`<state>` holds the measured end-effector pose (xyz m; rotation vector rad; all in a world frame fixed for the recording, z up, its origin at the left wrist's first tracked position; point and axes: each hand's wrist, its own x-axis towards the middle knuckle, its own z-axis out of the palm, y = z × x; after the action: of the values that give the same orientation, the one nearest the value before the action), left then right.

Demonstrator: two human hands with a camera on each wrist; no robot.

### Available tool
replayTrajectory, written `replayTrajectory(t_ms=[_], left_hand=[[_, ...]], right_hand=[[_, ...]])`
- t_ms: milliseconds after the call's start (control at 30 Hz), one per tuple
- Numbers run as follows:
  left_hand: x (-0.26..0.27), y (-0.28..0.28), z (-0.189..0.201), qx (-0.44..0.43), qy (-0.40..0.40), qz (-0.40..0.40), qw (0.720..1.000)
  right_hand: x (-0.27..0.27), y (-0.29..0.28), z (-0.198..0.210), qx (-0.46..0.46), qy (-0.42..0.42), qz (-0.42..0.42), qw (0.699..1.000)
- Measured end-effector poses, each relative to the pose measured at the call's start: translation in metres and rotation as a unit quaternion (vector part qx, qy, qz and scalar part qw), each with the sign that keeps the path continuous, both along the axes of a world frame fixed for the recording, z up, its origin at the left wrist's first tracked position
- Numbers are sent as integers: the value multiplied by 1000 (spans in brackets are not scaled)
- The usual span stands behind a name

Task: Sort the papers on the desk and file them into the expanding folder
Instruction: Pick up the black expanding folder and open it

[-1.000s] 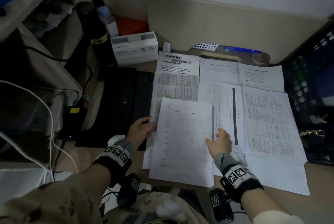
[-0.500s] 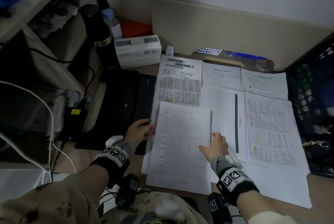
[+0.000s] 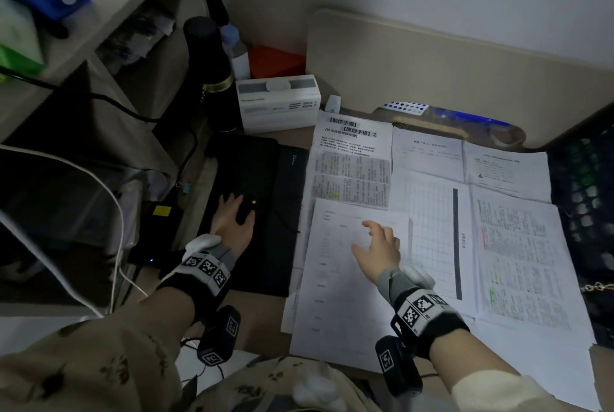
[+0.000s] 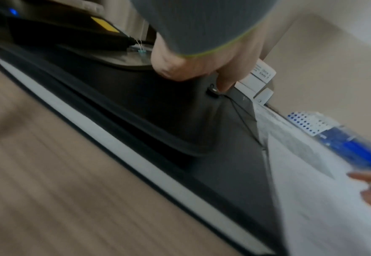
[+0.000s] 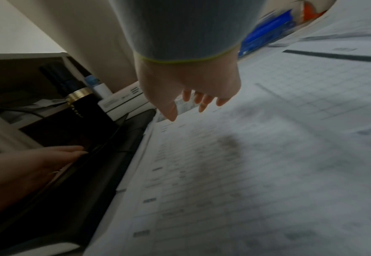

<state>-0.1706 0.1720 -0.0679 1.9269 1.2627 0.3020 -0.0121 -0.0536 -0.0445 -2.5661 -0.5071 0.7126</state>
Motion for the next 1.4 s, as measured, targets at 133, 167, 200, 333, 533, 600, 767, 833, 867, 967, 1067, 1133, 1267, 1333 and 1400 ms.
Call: replayTrajectory(t_ms=[133,167,200,333,533,600,767,833,867,967,1067,1133,1267,1333,1400], left_hand=[[-12,16,-9,12,143,-139,980],[-15,17,-11,26,176,-176,968],[-18,19,-13,45,208,-208,955],[-25,22,-17,91,249,-248,932],[-24,28,-23,84,265,-253,927],[-27,29,-27,92,262,-248,928],[-29,29,-25,93,254,-258,928],[-31,28,-27,91,251,-256,929],[-31,27,-28,90,251,-255,929],[-31,26,-30,100,256,-253,928],[-31,27,-34,104,263,-253,925],[-33,27,-38,115,256,-252,926],[-34,27,-39,118,248,-255,927],[-34,28,-39,121,239,-248,931],[-34,28,-42,122,234,-251,931]], right_hand=[[-10,36,-1,23,18,86,996],[-14,44,-2,30,21,105,994],[-18,53,-2,33,24,124,991],[-34,89,-7,13,25,199,980],[-41,130,-12,-3,11,212,977],[-43,137,-14,-9,25,225,974],[-52,143,-15,-34,49,247,967],[-55,142,-16,-30,61,252,965],[-55,143,-16,-12,63,248,967],[-48,149,-17,55,15,212,976],[-43,156,-18,4,-22,225,974],[-48,157,-19,-48,-41,275,959],[-61,158,-21,-95,-99,313,940],[-64,160,-19,-103,-109,313,938],[-63,162,-15,-95,-95,317,939]])
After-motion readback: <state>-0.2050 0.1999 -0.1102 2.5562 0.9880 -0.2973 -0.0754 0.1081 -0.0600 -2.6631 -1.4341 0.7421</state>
